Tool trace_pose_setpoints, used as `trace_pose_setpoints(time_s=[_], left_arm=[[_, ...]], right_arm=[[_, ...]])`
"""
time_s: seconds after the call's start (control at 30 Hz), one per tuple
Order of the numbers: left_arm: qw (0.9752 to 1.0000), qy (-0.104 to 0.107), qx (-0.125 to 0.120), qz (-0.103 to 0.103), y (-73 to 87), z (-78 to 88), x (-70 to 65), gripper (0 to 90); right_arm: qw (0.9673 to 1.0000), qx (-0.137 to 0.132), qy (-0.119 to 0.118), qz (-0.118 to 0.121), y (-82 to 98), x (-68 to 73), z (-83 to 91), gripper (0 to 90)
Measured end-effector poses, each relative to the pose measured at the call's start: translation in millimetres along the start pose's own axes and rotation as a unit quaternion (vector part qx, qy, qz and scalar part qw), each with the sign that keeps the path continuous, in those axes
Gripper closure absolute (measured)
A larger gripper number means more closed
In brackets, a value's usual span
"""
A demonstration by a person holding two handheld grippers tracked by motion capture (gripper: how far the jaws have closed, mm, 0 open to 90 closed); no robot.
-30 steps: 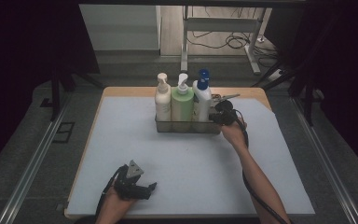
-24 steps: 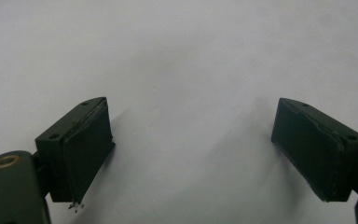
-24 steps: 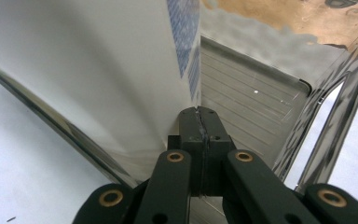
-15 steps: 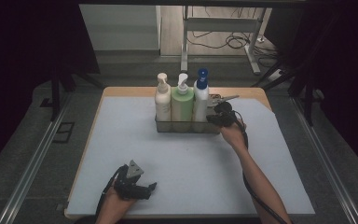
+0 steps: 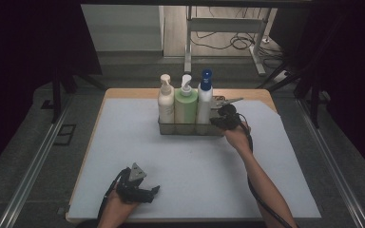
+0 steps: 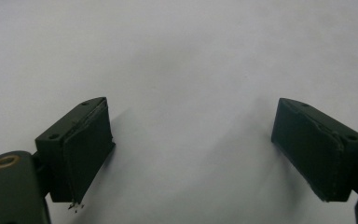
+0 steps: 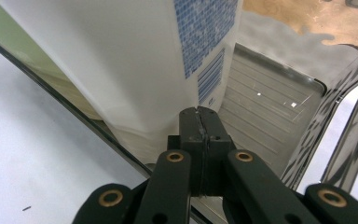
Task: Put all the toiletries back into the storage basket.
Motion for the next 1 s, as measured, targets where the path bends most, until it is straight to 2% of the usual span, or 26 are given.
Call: trace_pose_setpoints(time_s=[0.13, 0.23, 0.37, 0.7, 1.0], left_arm=[[1.0000, 0.000, 0.000, 0.000, 0.0, 0.0, 0.0, 12.0], [1.0000, 0.000, 0.000, 0.000, 0.0, 0.0, -0.1, 12.0], [1.0000, 0.000, 0.000, 0.000, 0.1, 0.0, 0.0, 12.0], [1.0000, 0.000, 0.000, -0.001, 0.1, 0.1, 0.2, 12.0], [1.0000, 0.000, 0.000, -0.001, 0.2, 0.1, 0.1, 12.0]], right_arm=[[1.0000, -0.001, 0.006, 0.003, 0.0, -2.5, 0.4, 85.0], [1.0000, -0.006, 0.004, -0.004, -1.3, -3.4, 2.6, 82.7], [0.9999, -0.010, 0.007, 0.001, -3.4, -4.5, 5.1, 80.3], [0.9998, -0.022, -0.003, -0.001, -6.6, -5.6, 17.1, 73.2], [0.9995, -0.032, 0.001, 0.006, -8.9, -2.6, 31.4, 57.8]])
Point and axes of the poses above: each handheld gripper's, and its own axes: z roughly backward along the jaws, y roughly out of its underside, x roughly to its left, the point moved 8 cm from there along -z, roughly forward along the jaws, and after that the axes turned 2 degrees about -x, right-handed, at the moved point
